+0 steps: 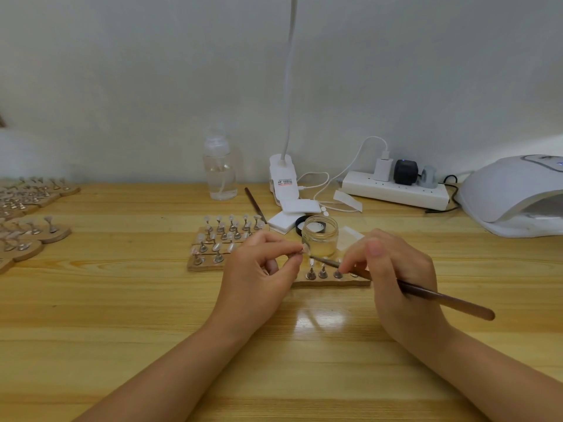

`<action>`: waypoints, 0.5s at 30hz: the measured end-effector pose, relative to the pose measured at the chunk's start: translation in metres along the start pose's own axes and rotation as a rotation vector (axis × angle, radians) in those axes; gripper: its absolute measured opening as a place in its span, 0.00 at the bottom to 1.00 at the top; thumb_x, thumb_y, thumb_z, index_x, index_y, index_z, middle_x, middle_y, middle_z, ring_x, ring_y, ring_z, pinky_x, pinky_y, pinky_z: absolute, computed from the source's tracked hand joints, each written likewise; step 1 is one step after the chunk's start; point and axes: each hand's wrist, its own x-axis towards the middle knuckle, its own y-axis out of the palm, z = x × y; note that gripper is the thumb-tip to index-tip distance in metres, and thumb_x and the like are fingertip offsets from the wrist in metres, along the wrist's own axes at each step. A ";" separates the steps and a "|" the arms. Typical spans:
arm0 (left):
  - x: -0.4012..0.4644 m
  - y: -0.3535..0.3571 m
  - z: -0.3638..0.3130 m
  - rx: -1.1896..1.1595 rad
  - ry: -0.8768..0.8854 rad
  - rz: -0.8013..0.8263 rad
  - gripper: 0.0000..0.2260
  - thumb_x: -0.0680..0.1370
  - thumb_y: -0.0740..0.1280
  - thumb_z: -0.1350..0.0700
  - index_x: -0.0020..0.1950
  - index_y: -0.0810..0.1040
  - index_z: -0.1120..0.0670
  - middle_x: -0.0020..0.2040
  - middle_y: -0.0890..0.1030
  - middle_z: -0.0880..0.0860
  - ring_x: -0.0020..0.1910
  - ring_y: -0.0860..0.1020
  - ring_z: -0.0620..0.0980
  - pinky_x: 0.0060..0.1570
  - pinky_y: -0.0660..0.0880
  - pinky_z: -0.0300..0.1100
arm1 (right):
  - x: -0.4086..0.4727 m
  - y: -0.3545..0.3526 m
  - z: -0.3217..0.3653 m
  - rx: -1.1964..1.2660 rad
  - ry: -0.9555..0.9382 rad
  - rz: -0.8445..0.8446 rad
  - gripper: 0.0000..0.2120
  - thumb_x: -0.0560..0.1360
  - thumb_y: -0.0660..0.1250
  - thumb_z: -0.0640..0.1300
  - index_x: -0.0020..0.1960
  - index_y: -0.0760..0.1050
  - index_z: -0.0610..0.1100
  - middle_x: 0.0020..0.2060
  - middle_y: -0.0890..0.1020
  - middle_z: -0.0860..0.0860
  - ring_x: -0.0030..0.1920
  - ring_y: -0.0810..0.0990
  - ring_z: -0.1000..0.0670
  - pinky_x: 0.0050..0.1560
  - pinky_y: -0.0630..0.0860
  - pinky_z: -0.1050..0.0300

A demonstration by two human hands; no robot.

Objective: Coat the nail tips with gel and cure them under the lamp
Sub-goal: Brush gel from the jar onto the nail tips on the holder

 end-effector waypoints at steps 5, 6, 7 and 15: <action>0.000 0.001 0.001 -0.004 -0.015 0.007 0.15 0.70 0.71 0.64 0.40 0.79 0.41 0.34 0.76 0.45 0.34 0.75 0.54 0.37 0.73 0.31 | 0.000 0.003 0.002 -0.034 0.005 0.040 0.26 0.80 0.49 0.52 0.35 0.78 0.40 0.30 0.79 0.50 0.34 0.77 0.52 0.37 0.74 0.51; 0.001 0.001 0.001 -0.007 -0.018 0.003 0.15 0.70 0.71 0.64 0.40 0.79 0.42 0.33 0.75 0.45 0.35 0.75 0.55 0.37 0.72 0.29 | 0.000 0.002 0.002 -0.029 0.008 0.037 0.27 0.80 0.49 0.51 0.34 0.77 0.40 0.29 0.78 0.51 0.33 0.76 0.53 0.38 0.73 0.53; 0.001 0.001 0.001 -0.013 -0.020 0.002 0.15 0.70 0.71 0.64 0.40 0.79 0.42 0.31 0.75 0.45 0.36 0.75 0.55 0.37 0.70 0.28 | 0.000 0.000 0.001 -0.015 0.009 0.024 0.26 0.80 0.50 0.50 0.32 0.77 0.40 0.29 0.78 0.52 0.33 0.75 0.55 0.38 0.72 0.54; 0.001 0.001 0.001 -0.039 -0.044 0.014 0.13 0.70 0.71 0.64 0.40 0.80 0.43 0.30 0.75 0.45 0.37 0.76 0.60 0.37 0.69 0.27 | 0.001 0.002 0.004 -0.008 0.036 0.030 0.25 0.80 0.51 0.50 0.33 0.77 0.41 0.29 0.78 0.51 0.33 0.76 0.53 0.37 0.73 0.51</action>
